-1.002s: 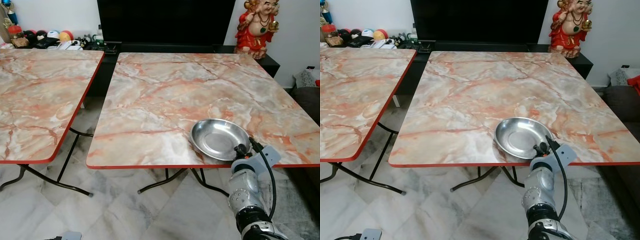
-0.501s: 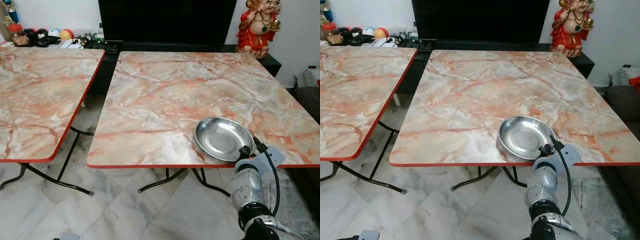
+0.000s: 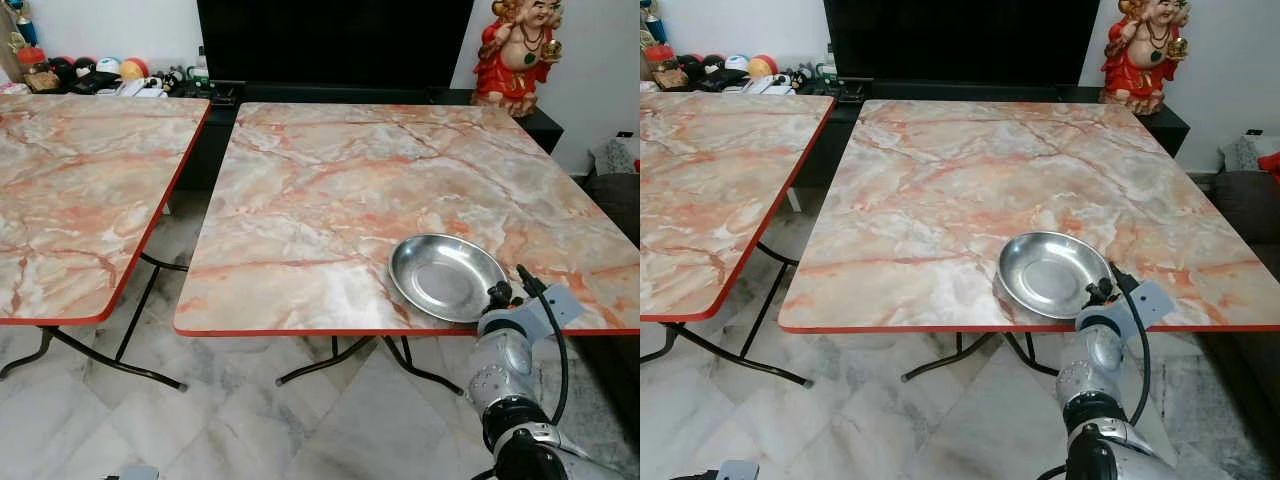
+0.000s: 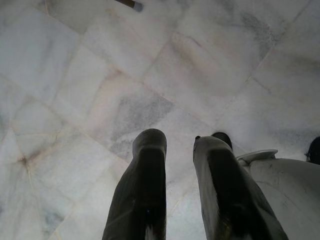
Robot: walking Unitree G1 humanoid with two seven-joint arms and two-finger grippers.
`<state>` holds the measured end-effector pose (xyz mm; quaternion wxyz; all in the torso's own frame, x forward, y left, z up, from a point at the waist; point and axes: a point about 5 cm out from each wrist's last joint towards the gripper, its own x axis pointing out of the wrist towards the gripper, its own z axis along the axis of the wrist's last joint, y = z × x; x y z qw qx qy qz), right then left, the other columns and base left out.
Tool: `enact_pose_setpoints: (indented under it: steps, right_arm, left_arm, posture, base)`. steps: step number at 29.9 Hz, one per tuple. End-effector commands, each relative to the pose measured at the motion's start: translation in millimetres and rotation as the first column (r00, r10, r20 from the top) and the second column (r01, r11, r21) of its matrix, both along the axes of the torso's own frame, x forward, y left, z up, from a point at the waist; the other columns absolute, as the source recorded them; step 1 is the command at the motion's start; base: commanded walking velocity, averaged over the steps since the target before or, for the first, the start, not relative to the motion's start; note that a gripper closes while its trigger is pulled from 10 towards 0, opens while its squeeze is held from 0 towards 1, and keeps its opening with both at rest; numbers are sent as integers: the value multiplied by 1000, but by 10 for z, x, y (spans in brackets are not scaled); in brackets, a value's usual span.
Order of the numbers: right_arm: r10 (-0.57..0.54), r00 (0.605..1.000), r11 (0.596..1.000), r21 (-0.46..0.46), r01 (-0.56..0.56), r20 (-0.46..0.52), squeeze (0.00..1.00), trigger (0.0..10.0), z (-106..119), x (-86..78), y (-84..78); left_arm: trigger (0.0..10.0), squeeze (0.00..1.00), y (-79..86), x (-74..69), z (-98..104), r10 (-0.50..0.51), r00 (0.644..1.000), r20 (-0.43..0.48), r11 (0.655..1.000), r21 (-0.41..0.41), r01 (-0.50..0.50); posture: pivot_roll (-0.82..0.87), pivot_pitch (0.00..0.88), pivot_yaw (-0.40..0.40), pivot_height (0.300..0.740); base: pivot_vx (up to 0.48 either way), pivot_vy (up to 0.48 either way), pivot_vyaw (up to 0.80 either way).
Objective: Setting the table
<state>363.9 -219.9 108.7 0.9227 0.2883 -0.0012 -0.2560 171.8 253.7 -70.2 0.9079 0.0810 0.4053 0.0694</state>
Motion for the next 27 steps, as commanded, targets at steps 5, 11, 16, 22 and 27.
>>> enact_pose_setpoints:
  steps: [5, 11, 16, 22, 27]
  right_arm:
    - [-53, 998, 997, -56, 54, 21, 0, 10000, 45, -30, -88]
    - [-110, 970, 936, -306, 176, 218, 0, 10000, 239, -287, -159]
    - [-136, 972, 893, -402, 203, 191, 0, 10000, 155, -682, -248]
    - [6, 992, 886, -460, -64, -127, 0, 10000, -324, -1150, -183]
    - [144, 945, 929, -290, -231, -294, 0, 10000, -686, -1202, 14]
  left_arm:
    - [10000, 0, -14, -48, -28, 5, 1000, -14, 1000, -10, -6]
    - [10000, 0, -9, -63, -31, 26, 1000, -7, 1000, -9, -26]
    - [10000, 0, -22, -77, -43, 24, 1000, -14, 1000, -10, -24]
    - [10000, 0, -12, -54, -29, 22, 1000, -8, 1000, -8, -22]
    - [10000, 0, -17, -37, -23, 27, 1000, -2, 1000, -9, -27]
  posture:
    - [152, 95, -56, 740]
    - [144, 98, -70, 740]
    - [128, 97, -72, 740]
    - [105, 95, -80, 740]
    - [113, 92, -85, 740]
  base:
    - [0, 0, 0]
    - [0, 0, 0]
    - [0, 0, 0]
    - [0, 0, 0]
    - [0, 0, 0]
